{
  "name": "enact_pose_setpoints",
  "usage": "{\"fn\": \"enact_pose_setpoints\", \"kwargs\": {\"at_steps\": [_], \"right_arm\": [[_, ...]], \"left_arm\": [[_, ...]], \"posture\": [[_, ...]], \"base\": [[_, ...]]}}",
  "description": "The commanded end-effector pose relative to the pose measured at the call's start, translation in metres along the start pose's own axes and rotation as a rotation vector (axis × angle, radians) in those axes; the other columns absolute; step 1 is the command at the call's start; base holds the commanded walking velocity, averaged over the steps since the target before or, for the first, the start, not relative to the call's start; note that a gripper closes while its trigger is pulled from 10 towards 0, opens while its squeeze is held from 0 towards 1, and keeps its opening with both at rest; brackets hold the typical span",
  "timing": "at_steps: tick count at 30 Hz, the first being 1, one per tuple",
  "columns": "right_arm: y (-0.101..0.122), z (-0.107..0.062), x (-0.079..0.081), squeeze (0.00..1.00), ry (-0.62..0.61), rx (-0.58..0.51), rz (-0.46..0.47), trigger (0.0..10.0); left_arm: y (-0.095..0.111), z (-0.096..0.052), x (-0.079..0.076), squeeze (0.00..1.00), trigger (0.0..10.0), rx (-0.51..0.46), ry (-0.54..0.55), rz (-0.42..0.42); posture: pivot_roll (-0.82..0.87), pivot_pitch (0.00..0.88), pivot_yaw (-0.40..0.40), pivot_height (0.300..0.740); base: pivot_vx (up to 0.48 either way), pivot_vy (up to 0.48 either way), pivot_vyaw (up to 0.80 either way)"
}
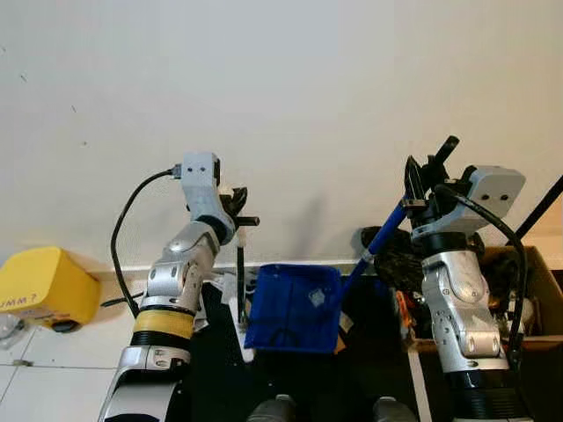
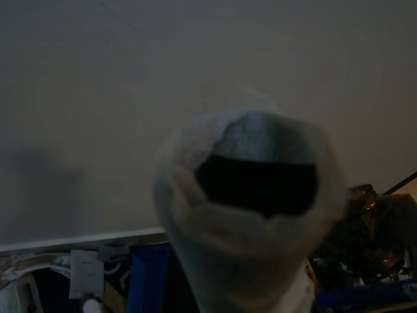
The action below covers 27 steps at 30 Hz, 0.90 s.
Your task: Sweep floor
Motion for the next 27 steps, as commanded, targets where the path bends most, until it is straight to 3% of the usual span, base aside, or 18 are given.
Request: {"fn": "enact_pose_setpoints", "kwargs": {"at_steps": [1,7,14,17,22,25,27], "right_arm": [[0.020,0.004,0.004,0.00,0.018,-0.074,0.031,10.0],[0.026,0.006,0.002,0.00,0.018,-0.080,0.024,10.0],[0.035,0.000,-0.005,0.00,-0.030,-0.097,0.022,10.0],[0.024,-0.005,0.004,0.00,-0.057,-0.084,0.057,10.0],[0.013,-0.005,0.014,0.00,-0.021,-0.041,0.064,10.0],[0.014,0.007,0.024,0.00,0.067,-0.020,0.048,10.0],[0.020,0.015,0.023,0.00,0.080,-0.028,0.041,10.0]], "left_arm": [[0.007,0.000,-0.003,0.00,10.0,-0.025,0.004,0.036],[0.012,0.001,-0.006,0.00,10.0,-0.038,-0.006,0.044],[0.041,0.008,-0.019,0.00,10.0,-0.098,-0.047,0.103],[0.051,0.003,-0.013,0.00,10.0,-0.130,-0.048,0.155],[0.058,-0.002,-0.006,0.00,10.0,-0.166,-0.011,0.165],[0.062,-0.007,-0.004,0.00,10.0,-0.196,0.034,0.145],[0.058,-0.009,-0.005,0.00,10.0,-0.191,0.038,0.157]], "posture": [[0.01,0.073,0.116,0.740],[0.02,0.110,0.130,0.740],[0.05,0.171,0.167,0.740],[0.05,0.170,0.152,0.740],[0.08,0.145,0.096,0.740],[0.08,0.097,0.059,0.740],[0.08,0.078,0.056,0.740]], "base": [[0.000,0.000,0.00],[0.000,0.000,0.00],[0.000,0.000,0.00],[0.000,0.000,0.00],[0.000,0.000,0.00],[0.000,0.000,0.00],[0.000,0.000,0.00]]}}
Point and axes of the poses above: a point about 5 cm out from each wrist's last joint towards the gripper, its own z axis pointing out of the wrist towards the gripper, its own y axis along the axis of the wrist's last joint, x = y × z, the point moved 4 cm from there along z, pointing out of the wrist towards the gripper, and after that the axes turned 12 degrees about z, right-handed, at the moved point
